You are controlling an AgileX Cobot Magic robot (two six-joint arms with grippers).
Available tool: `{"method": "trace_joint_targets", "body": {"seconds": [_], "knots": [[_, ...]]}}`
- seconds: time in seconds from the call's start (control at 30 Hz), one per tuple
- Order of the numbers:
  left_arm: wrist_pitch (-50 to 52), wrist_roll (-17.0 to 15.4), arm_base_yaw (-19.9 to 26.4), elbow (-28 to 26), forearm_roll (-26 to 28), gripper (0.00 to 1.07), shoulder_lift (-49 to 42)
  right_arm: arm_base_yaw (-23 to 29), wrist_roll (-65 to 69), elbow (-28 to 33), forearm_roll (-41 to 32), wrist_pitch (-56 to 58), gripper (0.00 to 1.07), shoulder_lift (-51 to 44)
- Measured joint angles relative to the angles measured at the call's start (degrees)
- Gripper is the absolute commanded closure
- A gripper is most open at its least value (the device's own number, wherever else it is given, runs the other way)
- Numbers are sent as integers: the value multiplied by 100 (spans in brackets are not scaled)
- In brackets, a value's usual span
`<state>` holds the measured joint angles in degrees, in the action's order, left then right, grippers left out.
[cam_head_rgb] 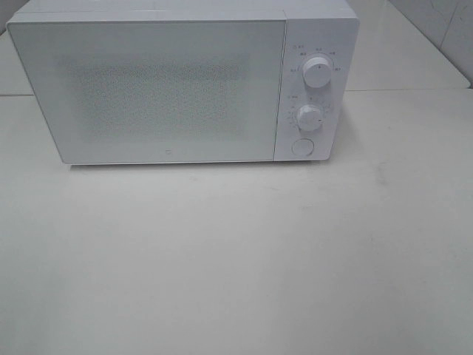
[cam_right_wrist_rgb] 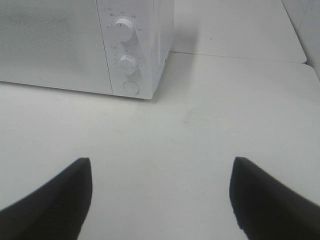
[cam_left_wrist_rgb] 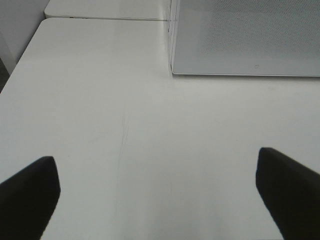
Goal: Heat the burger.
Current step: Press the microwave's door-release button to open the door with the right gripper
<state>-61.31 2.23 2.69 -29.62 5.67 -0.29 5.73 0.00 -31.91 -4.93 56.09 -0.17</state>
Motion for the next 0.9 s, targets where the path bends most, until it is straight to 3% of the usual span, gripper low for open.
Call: {"method": "trace_joint_targets", "body": {"seconds": [0.2, 0.9], "knots": [[0, 0, 0, 0, 0, 7, 0, 0, 46, 327, 40, 120, 33, 0], [0, 0, 0, 0, 0, 7, 0, 0, 149, 138, 17, -40, 33, 29]]}}
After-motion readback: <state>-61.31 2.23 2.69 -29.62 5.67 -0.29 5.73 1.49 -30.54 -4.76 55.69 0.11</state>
